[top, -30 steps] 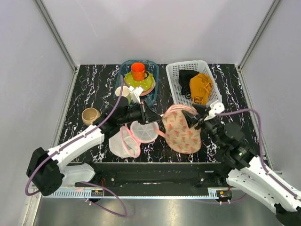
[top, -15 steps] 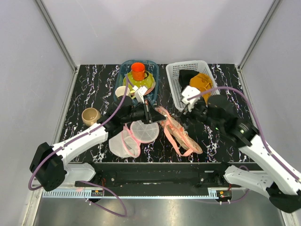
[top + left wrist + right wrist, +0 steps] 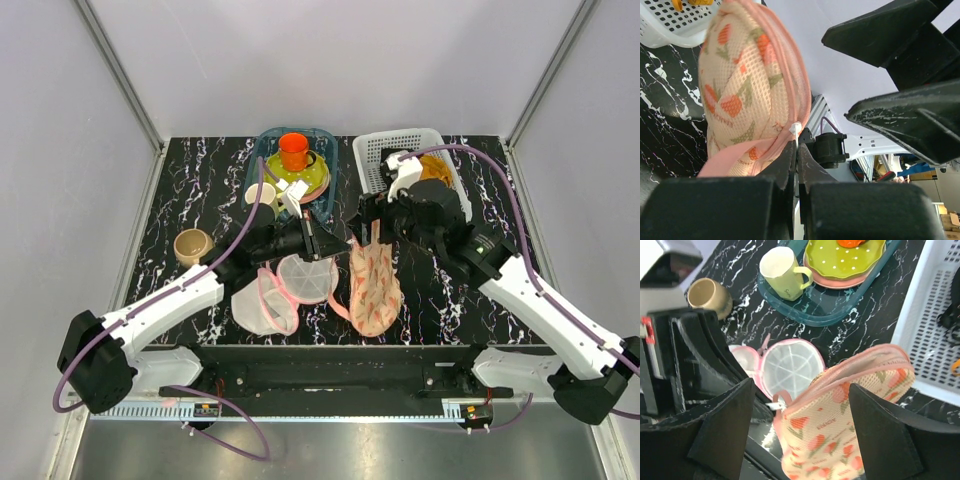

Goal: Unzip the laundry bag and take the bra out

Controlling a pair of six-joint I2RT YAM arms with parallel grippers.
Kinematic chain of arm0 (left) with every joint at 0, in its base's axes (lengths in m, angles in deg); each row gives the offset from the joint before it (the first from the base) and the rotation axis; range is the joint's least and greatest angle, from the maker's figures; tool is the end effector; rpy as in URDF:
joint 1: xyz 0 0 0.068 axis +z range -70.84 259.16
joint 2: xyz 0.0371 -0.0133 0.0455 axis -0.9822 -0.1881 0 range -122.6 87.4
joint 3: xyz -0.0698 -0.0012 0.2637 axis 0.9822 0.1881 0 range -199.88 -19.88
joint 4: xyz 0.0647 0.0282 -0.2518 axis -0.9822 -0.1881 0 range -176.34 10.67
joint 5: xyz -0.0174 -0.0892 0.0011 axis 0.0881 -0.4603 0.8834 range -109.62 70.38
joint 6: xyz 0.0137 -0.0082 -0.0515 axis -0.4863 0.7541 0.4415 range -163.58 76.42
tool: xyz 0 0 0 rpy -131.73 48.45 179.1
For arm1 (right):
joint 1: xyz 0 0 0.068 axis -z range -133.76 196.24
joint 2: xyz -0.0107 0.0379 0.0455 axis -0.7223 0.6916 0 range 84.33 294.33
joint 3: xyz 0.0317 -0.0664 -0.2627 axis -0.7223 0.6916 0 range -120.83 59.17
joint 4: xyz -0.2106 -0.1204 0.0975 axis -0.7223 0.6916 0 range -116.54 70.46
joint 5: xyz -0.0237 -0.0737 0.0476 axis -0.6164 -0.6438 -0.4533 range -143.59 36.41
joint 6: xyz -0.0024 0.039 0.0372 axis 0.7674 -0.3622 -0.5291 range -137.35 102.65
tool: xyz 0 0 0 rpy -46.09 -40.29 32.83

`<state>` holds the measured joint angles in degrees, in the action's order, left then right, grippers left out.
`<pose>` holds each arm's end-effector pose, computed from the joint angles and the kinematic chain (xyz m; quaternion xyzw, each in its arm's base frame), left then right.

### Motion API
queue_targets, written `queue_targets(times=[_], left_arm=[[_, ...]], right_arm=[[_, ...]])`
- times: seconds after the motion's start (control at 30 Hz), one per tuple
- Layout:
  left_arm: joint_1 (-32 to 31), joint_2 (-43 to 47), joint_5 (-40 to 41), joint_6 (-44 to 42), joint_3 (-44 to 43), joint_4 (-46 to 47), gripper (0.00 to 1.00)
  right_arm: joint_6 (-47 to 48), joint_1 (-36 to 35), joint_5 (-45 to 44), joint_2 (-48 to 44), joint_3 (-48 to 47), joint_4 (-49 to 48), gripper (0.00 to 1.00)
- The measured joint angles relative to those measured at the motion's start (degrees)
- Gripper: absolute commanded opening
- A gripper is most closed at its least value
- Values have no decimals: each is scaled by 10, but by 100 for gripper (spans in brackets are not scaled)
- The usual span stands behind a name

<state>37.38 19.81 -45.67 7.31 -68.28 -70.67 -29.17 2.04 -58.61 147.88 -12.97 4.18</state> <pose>0.1945 -0.1946 0.3143 0.0841 0.7583 -0.5702 0.3046 0.1720 0.1631 0.4045 -0.2077 0.8028 0.2299 0.5095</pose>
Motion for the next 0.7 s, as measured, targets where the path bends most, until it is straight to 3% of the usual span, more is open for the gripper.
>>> queue_targets(times=[0.27,0.43,0.53,0.63,0.7], left_arm=[[0,3,6,-1,0,-1,0],[0,11,8,-5,0,-2,0],[0,11,8,-6,0,-2,0],[0,11,8,-10,0,-3,0],[0,11,8,-11,0,-4,0]], right_arm=[[-138,0,-31,51,-17,-9,88],[-192,0,-59,54,-7,-10,85],[-208,0,-58,62,0,-12,74],[-217,0,-55,73,5,-14,56],[-222,0,-54,77,9,-15,33]])
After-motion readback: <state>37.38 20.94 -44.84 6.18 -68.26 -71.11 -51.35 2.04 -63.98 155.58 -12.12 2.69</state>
